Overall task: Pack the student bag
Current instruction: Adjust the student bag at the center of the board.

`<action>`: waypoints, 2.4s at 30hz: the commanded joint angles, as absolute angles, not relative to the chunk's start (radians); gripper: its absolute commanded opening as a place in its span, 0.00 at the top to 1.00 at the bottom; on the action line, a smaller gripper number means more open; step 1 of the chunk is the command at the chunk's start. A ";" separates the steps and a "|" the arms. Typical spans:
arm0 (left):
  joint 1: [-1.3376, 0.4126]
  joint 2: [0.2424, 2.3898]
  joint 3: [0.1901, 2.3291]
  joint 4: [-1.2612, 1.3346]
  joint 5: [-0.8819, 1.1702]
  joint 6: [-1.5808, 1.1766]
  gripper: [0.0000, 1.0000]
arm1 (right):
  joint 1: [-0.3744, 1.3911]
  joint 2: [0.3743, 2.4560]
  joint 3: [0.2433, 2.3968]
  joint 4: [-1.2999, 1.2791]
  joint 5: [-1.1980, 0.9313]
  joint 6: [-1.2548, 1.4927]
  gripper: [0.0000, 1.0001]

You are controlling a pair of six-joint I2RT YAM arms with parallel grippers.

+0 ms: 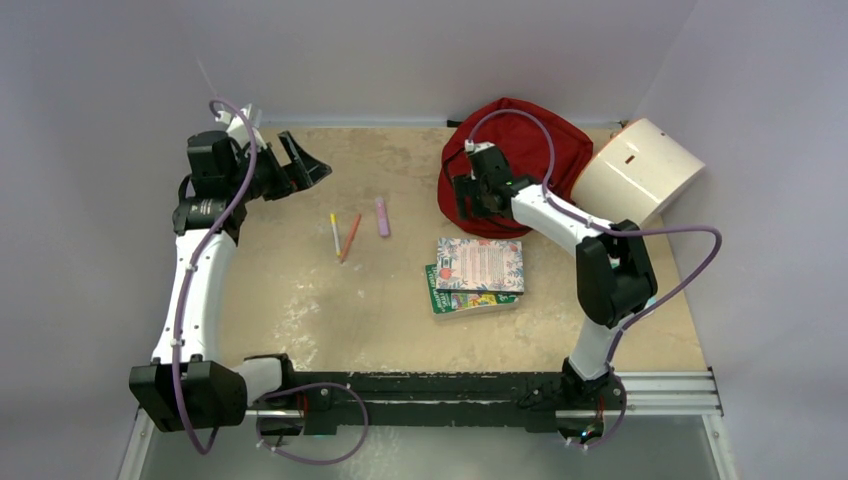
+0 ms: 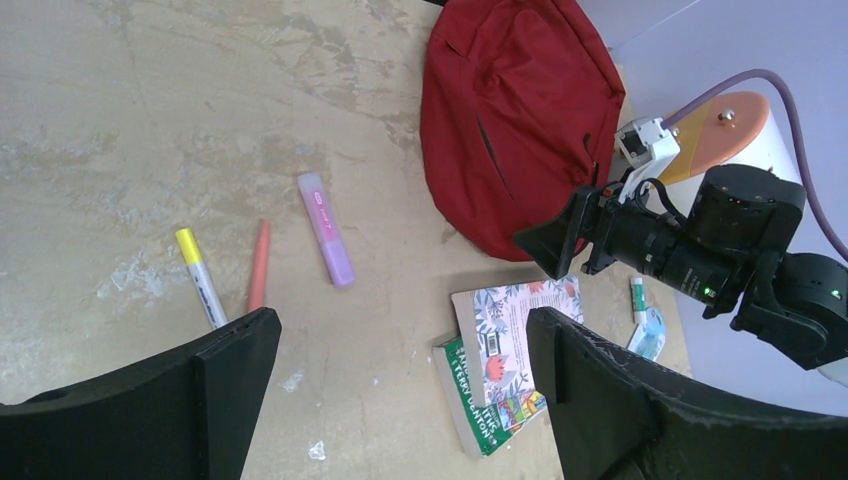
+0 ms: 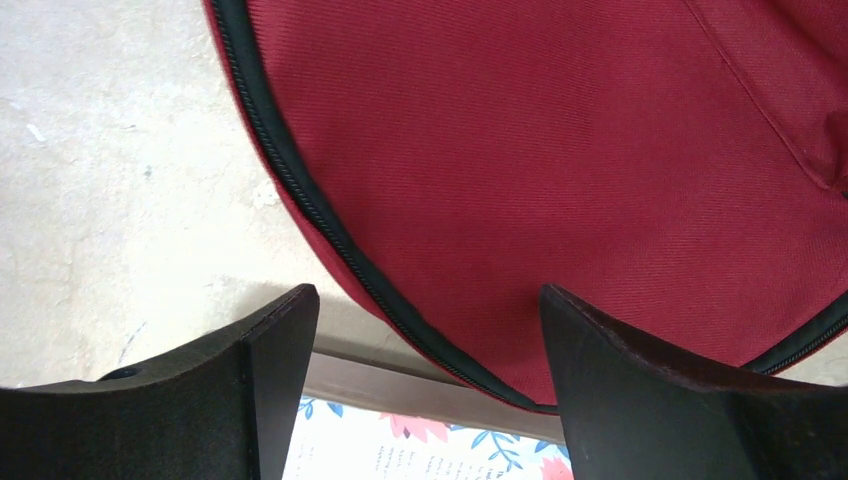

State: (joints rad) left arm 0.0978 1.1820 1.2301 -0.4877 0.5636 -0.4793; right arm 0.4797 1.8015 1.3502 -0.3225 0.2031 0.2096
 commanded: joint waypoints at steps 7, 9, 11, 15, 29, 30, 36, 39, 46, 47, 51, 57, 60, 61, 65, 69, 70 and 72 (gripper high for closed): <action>0.099 1.222 1.271 -0.478 0.552 -0.481 0.09 | 0.482 1.815 1.300 -0.191 0.266 0.218 0.21; 0.100 1.224 1.267 -0.474 0.558 -0.483 0.10 | 0.482 1.829 1.295 -0.175 0.235 0.217 0.22; 0.099 1.228 1.269 -0.476 0.565 -0.483 0.11 | 0.483 1.845 1.295 -0.164 0.217 0.216 0.24; 0.099 1.233 1.277 -0.492 0.562 -0.481 0.13 | 0.482 1.862 1.288 -0.138 0.225 0.218 0.28; 0.097 1.277 1.307 -0.514 0.615 -0.503 0.19 | 0.482 1.778 1.299 -0.087 0.138 0.254 0.88; 0.096 1.281 1.313 -0.509 0.621 -0.510 0.20 | 0.482 1.770 1.311 -0.083 0.132 0.258 0.93; 0.072 1.314 1.353 -0.481 0.632 -0.531 0.21 | 0.482 1.744 1.436 -0.073 0.126 0.287 1.00; 0.042 1.330 1.358 -0.461 0.621 -0.548 0.22 | 0.480 1.743 1.506 -0.081 0.118 0.308 1.00; -0.042 1.382 1.358 -0.290 0.595 -0.638 0.22 | 0.453 1.759 1.638 -0.135 0.029 0.395 1.00; -0.057 1.400 1.362 -0.260 0.592 -0.649 0.22 | 0.447 1.755 1.642 -0.132 0.007 0.414 1.00; -0.126 1.484 1.389 -0.159 0.587 -0.684 0.22 | 0.419 1.728 1.630 -0.097 -0.109 0.488 1.00; -0.206 1.615 1.407 -0.042 0.618 -0.738 0.22 | 0.413 1.707 1.597 -0.076 -0.202 0.511 1.00; -0.229 1.655 1.400 -0.017 0.619 -0.747 0.22 | 0.413 1.695 1.567 -0.069 -0.234 0.503 1.00; -0.234 1.664 1.395 -0.016 0.616 -0.750 0.22 | 0.413 1.692 1.558 -0.067 -0.250 0.500 1.00; -0.243 1.697 1.361 0.076 0.628 -0.785 0.22 | 0.413 1.674 1.514 -0.063 -0.316 0.478 1.00; -0.261 1.741 1.350 0.124 0.637 -0.814 0.23 | 0.413 1.650 1.472 -0.062 -0.341 0.472 1.00; -0.266 1.753 1.351 0.134 0.639 -0.818 0.25 | 0.413 1.646 1.468 -0.067 -0.348 0.469 1.00; -0.281 1.780 1.354 0.152 0.644 -0.826 0.26 | 0.414 1.641 1.456 -0.069 -0.359 0.466 1.00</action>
State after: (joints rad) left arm -0.2508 1.7348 1.3590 0.0418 0.6136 -0.7937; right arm 0.4057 1.7126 1.4609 -0.1524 -0.2806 0.4778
